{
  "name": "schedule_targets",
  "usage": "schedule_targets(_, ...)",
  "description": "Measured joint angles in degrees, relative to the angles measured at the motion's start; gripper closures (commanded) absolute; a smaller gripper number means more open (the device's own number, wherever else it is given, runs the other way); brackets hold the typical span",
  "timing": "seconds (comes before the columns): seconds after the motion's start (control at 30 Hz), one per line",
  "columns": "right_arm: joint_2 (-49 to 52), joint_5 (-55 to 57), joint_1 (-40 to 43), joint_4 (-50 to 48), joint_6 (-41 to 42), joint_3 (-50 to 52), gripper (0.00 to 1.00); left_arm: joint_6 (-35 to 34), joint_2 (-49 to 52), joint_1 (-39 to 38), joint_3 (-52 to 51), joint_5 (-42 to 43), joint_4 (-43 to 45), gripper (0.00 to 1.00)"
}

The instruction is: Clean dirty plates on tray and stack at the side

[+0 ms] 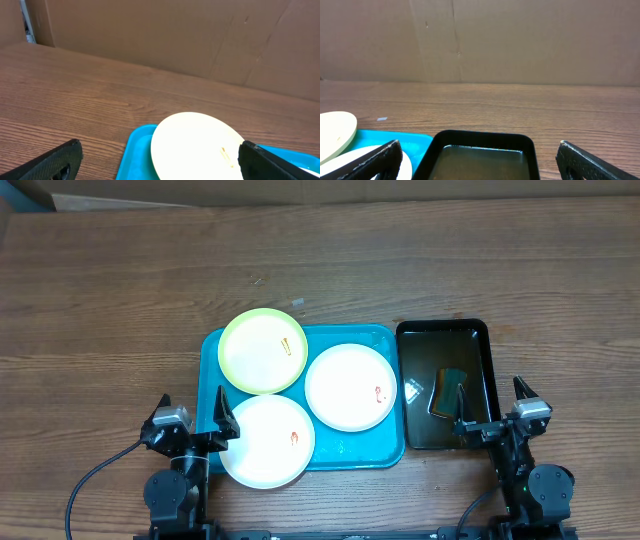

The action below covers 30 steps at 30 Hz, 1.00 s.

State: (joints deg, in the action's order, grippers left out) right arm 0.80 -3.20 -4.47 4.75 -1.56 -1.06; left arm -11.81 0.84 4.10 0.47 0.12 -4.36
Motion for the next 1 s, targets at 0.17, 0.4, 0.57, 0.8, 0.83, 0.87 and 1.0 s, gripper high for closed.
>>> schedule_targets(0.17,0.00,0.00,0.00,0.00,0.00,0.00,0.00,0.00,0.00,0.00,0.00,0.00,0.00,0.00)
schedule_targets(0.4,0.00,0.02,0.00,0.02,0.00,0.00,0.00,0.00,0.00,0.00,0.00,0.02,0.00,0.00)
schedule_targets(0.57,0.00,0.00,0.00,0.02,0.00,0.00,0.00,0.00,0.00,0.00,0.00,-0.44,0.33,0.00)
schedule_targets(0.8,0.00,0.00,-0.02,0.00,0.02,0.00,0.00,-0.15,0.02,0.00,0.46,3.06,3.04,0.00)
schedule_targets(0.83,0.00,0.00,0.00,0.02,0.04,0.00,0.00,-0.26,0.02,0.00,1.18,4.28,1.92,0.00)
schedule_targets(0.87,0.00,0.00,0.00,0.02,0.02,0.00,0.00,-0.28,0.02,0.00,2.25,5.20,0.42,0.00)
schedule_targets(1.0,0.00,0.00,0.00,-0.02,0.02,0.00,0.00,-0.59,0.96,0.00,11.23,7.54,-7.08,0.00)
